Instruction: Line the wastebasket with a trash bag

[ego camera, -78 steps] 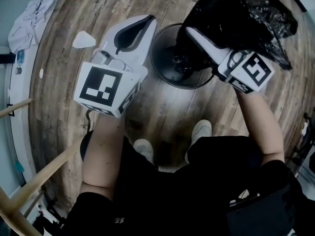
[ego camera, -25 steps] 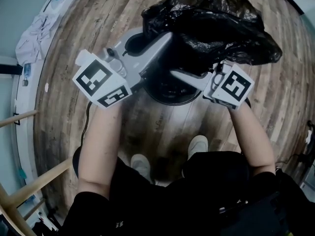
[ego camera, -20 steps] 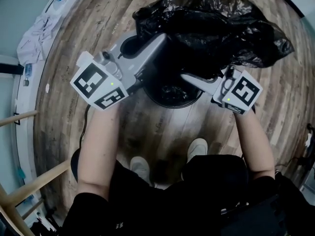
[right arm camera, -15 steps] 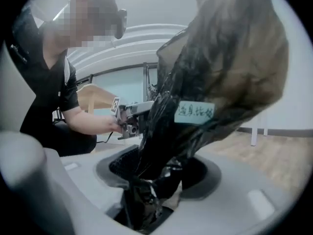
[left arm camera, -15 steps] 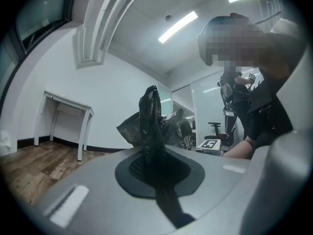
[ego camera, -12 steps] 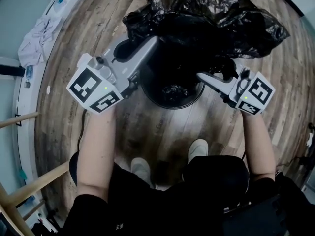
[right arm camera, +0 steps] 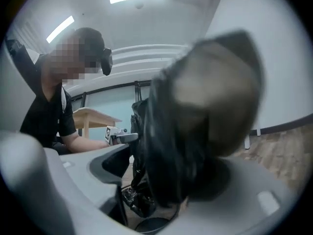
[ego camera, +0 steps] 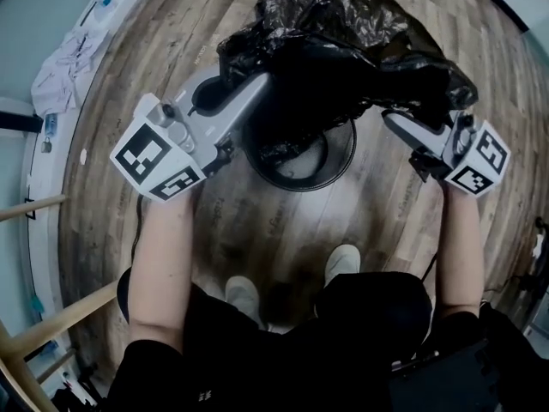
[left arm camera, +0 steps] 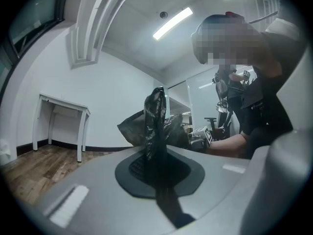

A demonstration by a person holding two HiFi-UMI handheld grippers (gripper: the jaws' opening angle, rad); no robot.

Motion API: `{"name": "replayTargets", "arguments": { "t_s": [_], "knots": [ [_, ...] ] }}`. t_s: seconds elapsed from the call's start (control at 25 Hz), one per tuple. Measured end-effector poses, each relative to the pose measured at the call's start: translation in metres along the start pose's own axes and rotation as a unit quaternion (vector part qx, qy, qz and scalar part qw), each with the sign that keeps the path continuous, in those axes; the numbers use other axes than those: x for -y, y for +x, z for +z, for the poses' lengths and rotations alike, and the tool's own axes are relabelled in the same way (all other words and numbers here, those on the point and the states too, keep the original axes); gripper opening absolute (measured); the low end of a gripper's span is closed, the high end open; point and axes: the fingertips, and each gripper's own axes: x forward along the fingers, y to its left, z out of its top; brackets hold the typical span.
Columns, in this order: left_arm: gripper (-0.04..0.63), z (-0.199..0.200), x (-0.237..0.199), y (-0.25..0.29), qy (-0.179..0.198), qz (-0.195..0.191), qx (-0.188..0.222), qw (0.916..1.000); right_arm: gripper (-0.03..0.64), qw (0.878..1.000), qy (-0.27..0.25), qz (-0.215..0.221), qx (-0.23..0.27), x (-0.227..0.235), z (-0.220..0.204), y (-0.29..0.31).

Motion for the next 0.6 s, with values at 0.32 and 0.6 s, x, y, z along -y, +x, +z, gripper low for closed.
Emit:
{"name": "replayTargets", "arguments": {
  "t_s": [0.32, 0.6],
  "knots": [
    [0.008, -0.034, -0.004, -0.017, -0.022, 0.012, -0.023, 0.9994, 0.354, 1.0, -0.021, -0.011, -0.004, 0.001, -0.001, 0.01],
    [0.008, -0.081, 0.005, -0.024, -0.008, 0.013, -0.062, 0.998, 0.353, 0.999, -0.032, -0.01, -0.027, -0.007, -0.022, 0.019]
  ]
}}
